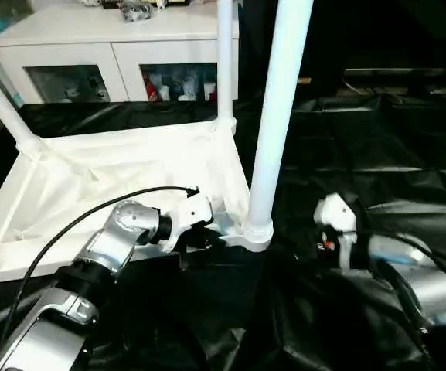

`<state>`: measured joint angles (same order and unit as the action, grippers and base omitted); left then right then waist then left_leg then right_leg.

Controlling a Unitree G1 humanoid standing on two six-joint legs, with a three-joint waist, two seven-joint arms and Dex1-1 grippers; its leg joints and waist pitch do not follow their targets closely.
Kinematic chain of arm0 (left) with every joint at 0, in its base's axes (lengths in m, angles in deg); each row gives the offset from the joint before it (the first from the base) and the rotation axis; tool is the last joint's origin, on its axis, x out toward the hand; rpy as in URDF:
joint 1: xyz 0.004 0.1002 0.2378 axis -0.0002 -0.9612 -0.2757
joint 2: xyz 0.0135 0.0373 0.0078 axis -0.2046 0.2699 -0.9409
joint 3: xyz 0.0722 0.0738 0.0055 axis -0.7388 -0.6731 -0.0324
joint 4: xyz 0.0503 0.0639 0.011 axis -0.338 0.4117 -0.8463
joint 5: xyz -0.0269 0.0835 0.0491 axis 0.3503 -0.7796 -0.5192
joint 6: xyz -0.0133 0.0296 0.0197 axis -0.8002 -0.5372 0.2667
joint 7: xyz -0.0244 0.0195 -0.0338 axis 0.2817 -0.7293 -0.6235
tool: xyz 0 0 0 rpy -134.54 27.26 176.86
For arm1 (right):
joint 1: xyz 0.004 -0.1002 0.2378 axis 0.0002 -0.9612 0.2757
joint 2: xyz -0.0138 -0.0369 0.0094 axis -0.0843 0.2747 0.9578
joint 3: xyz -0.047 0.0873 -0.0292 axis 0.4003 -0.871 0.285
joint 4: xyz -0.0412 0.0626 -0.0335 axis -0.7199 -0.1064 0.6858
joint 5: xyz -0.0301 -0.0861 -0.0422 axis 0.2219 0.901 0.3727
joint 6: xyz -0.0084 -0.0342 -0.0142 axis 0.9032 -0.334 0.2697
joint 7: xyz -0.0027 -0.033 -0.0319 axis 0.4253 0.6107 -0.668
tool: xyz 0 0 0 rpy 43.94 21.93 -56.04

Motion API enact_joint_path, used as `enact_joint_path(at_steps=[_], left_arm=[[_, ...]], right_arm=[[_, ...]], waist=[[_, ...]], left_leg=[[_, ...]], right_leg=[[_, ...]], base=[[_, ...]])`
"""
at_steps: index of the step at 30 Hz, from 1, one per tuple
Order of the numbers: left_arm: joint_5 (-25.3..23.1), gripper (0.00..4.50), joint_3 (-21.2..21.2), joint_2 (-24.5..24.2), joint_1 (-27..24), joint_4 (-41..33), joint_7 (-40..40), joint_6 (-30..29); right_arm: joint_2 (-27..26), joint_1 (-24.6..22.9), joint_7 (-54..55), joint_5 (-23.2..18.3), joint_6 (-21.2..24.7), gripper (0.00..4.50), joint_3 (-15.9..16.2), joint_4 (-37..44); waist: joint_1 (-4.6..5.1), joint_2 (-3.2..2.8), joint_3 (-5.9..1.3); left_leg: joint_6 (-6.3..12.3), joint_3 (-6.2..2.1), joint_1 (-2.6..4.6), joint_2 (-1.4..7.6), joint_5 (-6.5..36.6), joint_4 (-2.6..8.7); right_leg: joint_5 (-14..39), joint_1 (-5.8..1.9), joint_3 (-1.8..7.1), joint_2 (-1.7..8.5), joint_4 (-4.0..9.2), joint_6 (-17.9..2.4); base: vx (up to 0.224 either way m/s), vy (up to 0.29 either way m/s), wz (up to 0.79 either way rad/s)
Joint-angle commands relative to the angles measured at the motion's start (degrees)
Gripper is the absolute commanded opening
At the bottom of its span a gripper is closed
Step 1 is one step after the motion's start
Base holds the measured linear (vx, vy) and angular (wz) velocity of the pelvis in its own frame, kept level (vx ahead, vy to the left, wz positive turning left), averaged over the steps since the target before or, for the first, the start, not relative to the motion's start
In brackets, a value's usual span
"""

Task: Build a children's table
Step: Rotate leg to tighten

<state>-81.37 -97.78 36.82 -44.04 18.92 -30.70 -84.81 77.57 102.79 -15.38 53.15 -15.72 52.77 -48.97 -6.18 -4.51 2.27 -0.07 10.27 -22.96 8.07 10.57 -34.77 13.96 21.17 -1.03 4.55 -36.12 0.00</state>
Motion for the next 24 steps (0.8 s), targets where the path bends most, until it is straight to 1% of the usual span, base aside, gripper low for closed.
enact_joint_path(at_steps=[1,2,3,4,5,7,8,10,11,13,14,15,16,17,20,21,22,23,24], left_arm=[[0.0,0.0,-0.9,0.8,-1.3,0.6,1.1,-0.2],[0.0,0.0,-0.9,0.9,-1.2,0.6,1.2,-0.3],[0.0,0.0,-0.8,1.0,-1.3,0.5,1.2,-0.4],[-0.1,0.0,-0.7,1.0,-1.3,0.4,1.4,-0.6],[-0.1,0.0,-0.7,1.0,-1.4,0.4,1.4,-0.6],[-0.6,0.0,-0.7,0.8,-1.5,0.2,1.4,-0.3],[-0.8,0.0,-0.7,0.7,-1.6,0.1,1.3,-0.1],[-0.9,0.0,-0.7,0.7,-1.7,0.1,1.3,0.0],[-1.0,0.0,-0.6,0.5,-1.8,-0.1,1.0,0.1],[-1.1,0.0,-0.6,0.3,-1.9,-0.1,0.9,0.2],[-1.2,0.0,-0.5,0.2,-1.9,-0.1,0.8,0.2],[-1.3,0.0,-0.5,0.2,-1.9,-0.2,0.9,0.2],[-1.3,0.0,-0.4,0.1,-1.9,-0.2,0.9,0.2],[-1.4,0.0,-0.4,0.1,-1.9,-0.2,0.9,0.2],[-1.4,0.0,-0.3,0.1,-1.9,-0.3,1.0,0.0],[-1.3,0.0,-0.2,0.1,-2.0,-0.3,0.9,-0.1],[-1.3,0.0,-0.2,0.0,-1.9,-0.2,0.9,-0.1],[-1.3,0.0,-0.1,0.0,-1.9,-0.1,0.8,0.0],[-1.4,0.0,-0.1,0.0,-1.8,-0.1,0.8,-0.1]], right_arm=[[-1.1,1.5,1.1,0.5,-1.7,4.29,-0.7,-1.5],[-1.7,2.5,0.5,0.2,-2.2,4.29,-0.4,-2.1],[-1.9,2.7,0.1,0.1,-2.2,4.29,-0.2,-2.3],[-2.3,3.1,-0.6,0.0,-2.4,4.29,0.0,-2.7],[-2.6,3.3,-1.1,0.0,-2.5,4.29,0.3,-2.9],[-2.9,3.9,-2.2,0.2,-2.7,4.29,1.1,-3.9],[-3.0,4.5,-2.8,0.6,-3.4,4.29,1.8,-5.1],[-3.1,4.9,-2.9,1.0,-3.9,4.29,2.2,-5.9],[-3.3,5.6,-3.7,1.5,-4.9,4.29,2.8,-7.4],[-3.7,6.5,-3.7,1.9,-5.4,4.29,3.0,-8.8],[-4.1,7.2,-3.5,2.3,-5.8,4.29,3.0,-10.0],[-4.4,7.6,-3.4,2.5,-6.0,4.29,2.9,-10.7],[-4.5,7.9,-3.4,2.6,-6.1,4.29,2.9,-11.1],[-4.6,8.0,-3.4,2.7,-6.2,4.06,2.9,-11.2],[-5.2,8.8,-3.7,2.6,-7.4,3.97,2.8,-13.1],[-5.3,9.1,-3.8,3.2,-8.3,3.91,3.3,-14.0],[-5.4,9.2,-4.2,3.1,-8.4,3.63,3.4,-14.3],[-5.6,9.3,-4.3,3.0,-8.3,3.63,3.4,-14.4],[-5.7,9.4,-4.4,3.1,-8.5,3.53,3.3,-14.7]], waist=[[0.17,1.37,-3.06],[0.1,1.57,-3.07],[0.11,1.49,-3.03],[0.03,1.61,-3.07],[-0.04,1.91,-3.03],[-0.16,1.81,-3.03],[-0.12,2.1,-3.0],[-0.07,2.15,-2.98],[0.01,2.38,-2.99],[0.01,2.25,-2.92],[-0.02,2.55,-2.93],[-0.02,2.42,-2.91],[0.04,2.51,-2.88],[0.0,2.57,-2.87],[-0.02,2.65,-2.92],[-0.09,2.49,-2.91],[-0.04,2.66,-2.89],[-0.08,2.64,-2.89],[-0.07,2.73,-2.77]], left_leg=[[2.98,-2.12,1.72,5.15,11.9,4.78],[3.3,-2.04,1.64,5.12,11.4,4.74],[3.45,-2.04,1.63,5.13,11.4,4.76],[3.81,-1.95,1.64,5.16,11.2,4.72],[4.22,-1.85,1.64,5.16,11.1,4.68],[4.5,-1.79,1.63,5.18,10.7,4.69],[4.69,-1.73,1.55,5.15,10.7,4.69],[4.56,-1.53,1.58,5.13,11.0,4.7],[4.63,-1.37,1.61,5.14,11.1,4.73],[4.63,-1.25,1.63,5.17,11.5,4.76],[4.64,-1.28,1.56,5.24,11.2,4.81],[4.55,-1.27,1.62,5.26,11.4,4.86],[4.35,-1.25,1.6,5.26,11.4,4.91],[4.31,-1.24,1.59,5.27,11.3,4.93],[4.66,-1.19,1.53,5.2,10.8,4.84],[4.66,-1.2,1.49,5.21,10.7,4.82],[4.67,-1.17,1.49,5.19,10.8,4.84],[4.69,-1.18,1.51,5.22,10.9,4.85],[4.66,-1.2,1.51,5.24,11.4,4.95]], right_leg=[[5.7,-1.0,1.81,4.74,4.59,-13.7],[4.9,-0.98,1.79,4.71,4.49,-13.8],[4.8,-0.95,1.77,4.7,4.5,-13.8],[4.3,-0.95,1.77,4.68,4.47,-13.7],[4.3,-0.95,1.77,4.74,4.48,-13.6],[4.6,-0.88,1.75,4.77,4.5,-13.4],[5.1,-0.93,1.69,4.83,4.5,-13.4],[6.2,-0.81,1.67,4.84,4.67,-13.2],[6.6,-0.77,1.64,4.84,4.71,-13.0],[8.1,-0.6,1.67,4.94,4.82,-12.7],[8.4,-0.66,1.69,5.01,4.74,-12.5],[8.8,-0.55,1.69,5.03,4.83,-12.5],[8.9,-0.51,1.69,4.96,4.83,-12.5],[8.7,-0.57,1.69,4.97,4.84,-12.4],[7.1,-0.57,1.73,5.03,4.75,-12.6],[7.0,-0.59,1.75,5.07,4.76,-12.6],[6.9,-0.61,1.71,4.98,4.79,-12.6],[7.1,-0.59,1.72,5.01,4.78,-12.7],[8.0,-0.58,1.71,4.97,4.86,-12.6]], base=[[0.0,0.0,0.0],[0.0,0.0,0.0],[0.0,0.0,0.0],[0.0,0.0,0.0],[0.0,0.0,0.0],[0.0,0.0,0.0],[0.0,0.0,0.0],[0.0,0.0,0.0],[0.0,0.0,0.0],[0.0,0.0,0.0],[0.0,0.0,0.0],[0.0,0.0,0.0],[0.0,0.0,0.0],[0.0,0.0,0.0],[0.0,0.0,0.0],[0.0,0.0,0.0],[0.0,0.0,0.0],[0.0,0.0,0.0],[0.0,0.0,0.0]])
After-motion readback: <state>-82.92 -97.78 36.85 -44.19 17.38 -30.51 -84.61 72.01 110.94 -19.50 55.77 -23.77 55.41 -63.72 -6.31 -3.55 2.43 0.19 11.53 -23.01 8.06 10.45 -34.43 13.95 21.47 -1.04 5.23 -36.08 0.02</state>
